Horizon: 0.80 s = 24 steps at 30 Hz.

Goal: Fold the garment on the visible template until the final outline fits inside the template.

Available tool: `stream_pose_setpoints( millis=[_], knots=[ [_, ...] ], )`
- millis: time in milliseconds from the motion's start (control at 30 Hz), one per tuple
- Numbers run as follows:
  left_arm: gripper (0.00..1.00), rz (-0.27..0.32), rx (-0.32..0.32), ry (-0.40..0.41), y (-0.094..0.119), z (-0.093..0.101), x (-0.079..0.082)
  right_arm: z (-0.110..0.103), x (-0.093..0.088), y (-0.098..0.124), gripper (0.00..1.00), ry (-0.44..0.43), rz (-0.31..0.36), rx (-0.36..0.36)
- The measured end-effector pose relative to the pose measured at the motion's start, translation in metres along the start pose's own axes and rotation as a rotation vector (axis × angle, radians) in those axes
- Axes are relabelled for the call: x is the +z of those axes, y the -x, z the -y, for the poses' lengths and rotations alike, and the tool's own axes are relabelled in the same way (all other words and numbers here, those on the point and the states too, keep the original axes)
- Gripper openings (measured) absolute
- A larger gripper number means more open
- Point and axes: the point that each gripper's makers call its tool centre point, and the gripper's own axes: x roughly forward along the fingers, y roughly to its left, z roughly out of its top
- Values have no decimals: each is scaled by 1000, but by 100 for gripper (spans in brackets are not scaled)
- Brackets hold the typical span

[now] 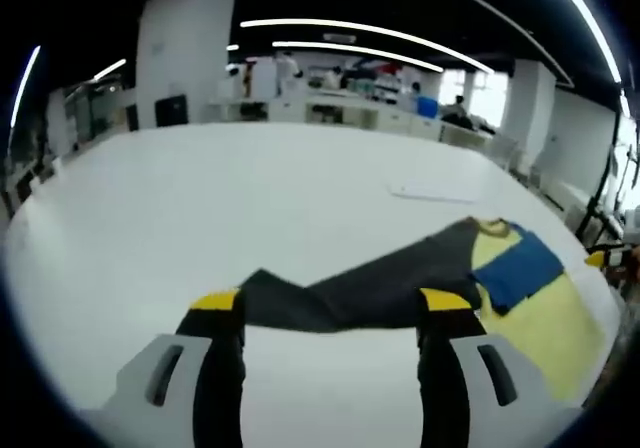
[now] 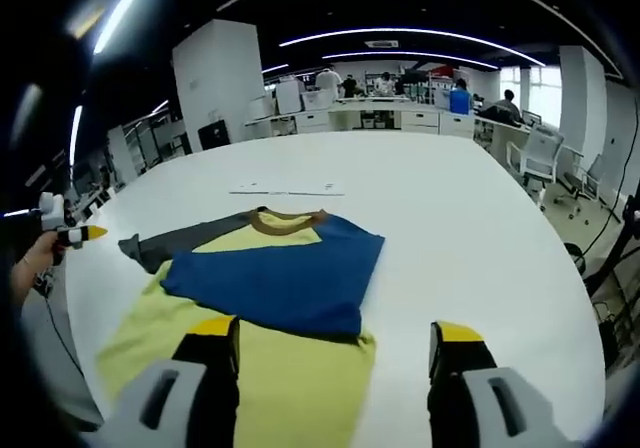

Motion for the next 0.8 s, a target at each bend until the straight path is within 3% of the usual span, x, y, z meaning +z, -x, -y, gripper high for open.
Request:
stream_pose_setpoints(
  millis=[233,467,633,800],
  knots=[
    [59,-40,41,-22,-31,-14,-8,-18,-1,15,90,-13,2,51],
    [50,-48,136,30,-57,-38,-13,-38,1,31,94,-40,30,74],
    [43,-66,183,26,-71,-48,-15,-41,1,39,93,-69,51,60],
    [34,-84,210,35,-83,-52,-16,-30,-16,43,93,-37,-9,-2]
  ],
)
